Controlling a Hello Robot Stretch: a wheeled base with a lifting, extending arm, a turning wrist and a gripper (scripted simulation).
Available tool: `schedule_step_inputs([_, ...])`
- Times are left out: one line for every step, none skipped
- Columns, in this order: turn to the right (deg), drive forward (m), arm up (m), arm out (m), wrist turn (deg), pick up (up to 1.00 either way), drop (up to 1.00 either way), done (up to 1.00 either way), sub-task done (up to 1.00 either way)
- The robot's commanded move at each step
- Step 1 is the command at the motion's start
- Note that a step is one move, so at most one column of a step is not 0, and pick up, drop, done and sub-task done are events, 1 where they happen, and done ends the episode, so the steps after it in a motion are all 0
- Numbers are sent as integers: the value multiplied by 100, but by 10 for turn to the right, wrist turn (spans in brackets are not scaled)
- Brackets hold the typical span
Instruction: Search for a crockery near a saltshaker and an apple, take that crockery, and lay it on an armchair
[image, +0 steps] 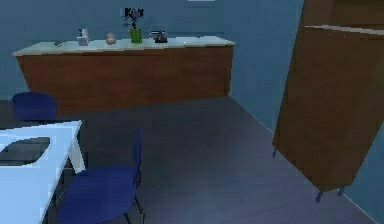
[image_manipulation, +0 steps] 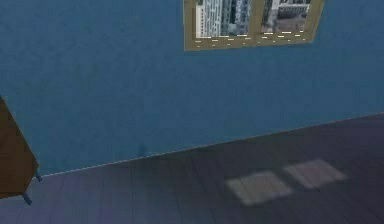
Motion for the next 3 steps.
schedule_step_inputs([30,0,0,0,0,0,0,0,0])
schedule_step_inputs([0,70,0,0,0,0,0,0,0])
schedule_step_inputs([-180,0,0,0,0,0,0,0,0])
